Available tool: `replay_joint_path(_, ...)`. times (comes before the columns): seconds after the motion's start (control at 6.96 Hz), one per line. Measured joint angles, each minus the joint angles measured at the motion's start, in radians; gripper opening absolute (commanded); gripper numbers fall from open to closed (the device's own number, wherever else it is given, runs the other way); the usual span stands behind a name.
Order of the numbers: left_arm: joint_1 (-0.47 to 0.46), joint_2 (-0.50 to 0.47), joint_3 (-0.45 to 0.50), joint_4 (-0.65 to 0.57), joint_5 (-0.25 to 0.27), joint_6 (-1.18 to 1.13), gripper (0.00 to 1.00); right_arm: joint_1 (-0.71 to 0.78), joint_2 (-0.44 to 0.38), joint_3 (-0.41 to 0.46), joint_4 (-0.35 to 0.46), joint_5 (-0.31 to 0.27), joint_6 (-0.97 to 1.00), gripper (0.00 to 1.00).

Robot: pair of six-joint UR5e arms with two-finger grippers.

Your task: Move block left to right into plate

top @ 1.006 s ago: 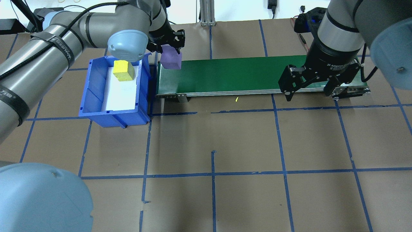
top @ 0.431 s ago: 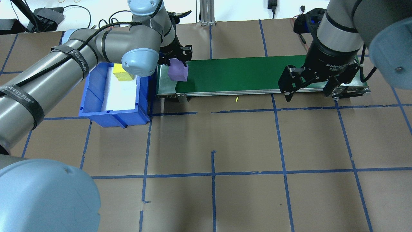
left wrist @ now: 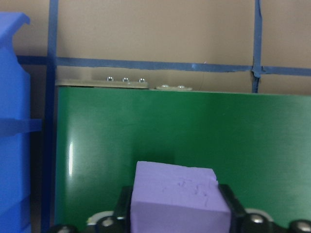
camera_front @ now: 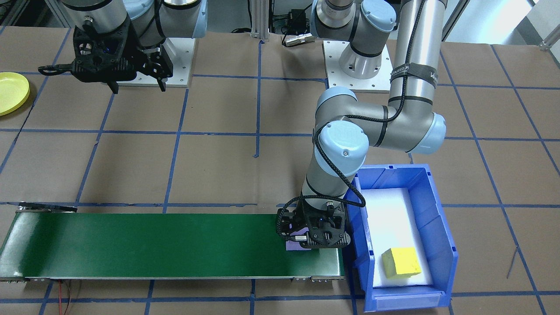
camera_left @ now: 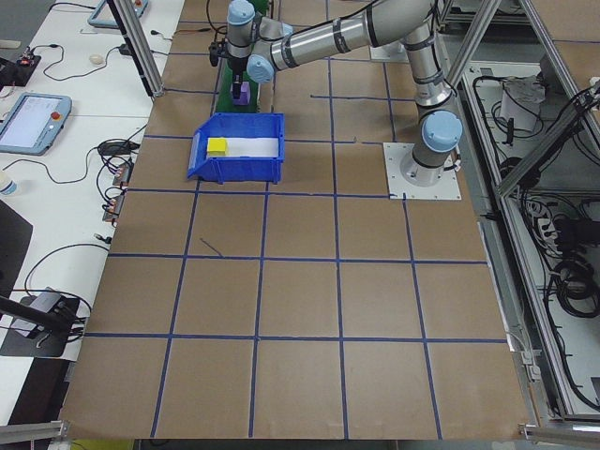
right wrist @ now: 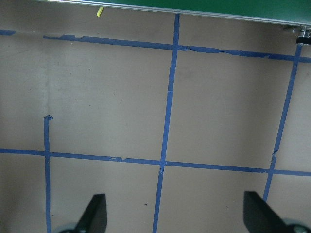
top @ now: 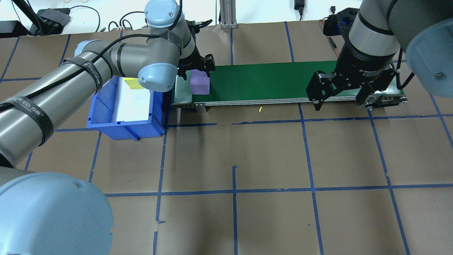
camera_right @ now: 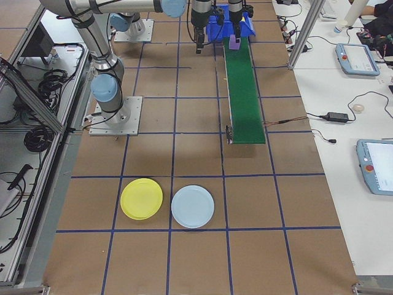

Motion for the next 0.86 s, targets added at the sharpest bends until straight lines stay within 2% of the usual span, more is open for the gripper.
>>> replay_joint_path(0.14, 0.0, 0.01, -0.004, 0.01, 0.001, 0.001, 1.0, 0.0, 0.0, 0.0, 0.0, 0.002, 0.003, 1.0)
replay_joint_path(0.43, 0.034, 0.064, 0.013, -0.056, 0.007, 0.016, 1.0, 0.001, -0.001, 0.0, 0.001, 0.003, 0.003, 1.0)
replay_joint_path(0.86, 0.219, 0.12, 0.02, -0.151, 0.018, 0.197, 1.0, 0.001, -0.002, -0.004, 0.001, 0.005, 0.005, 1.0)
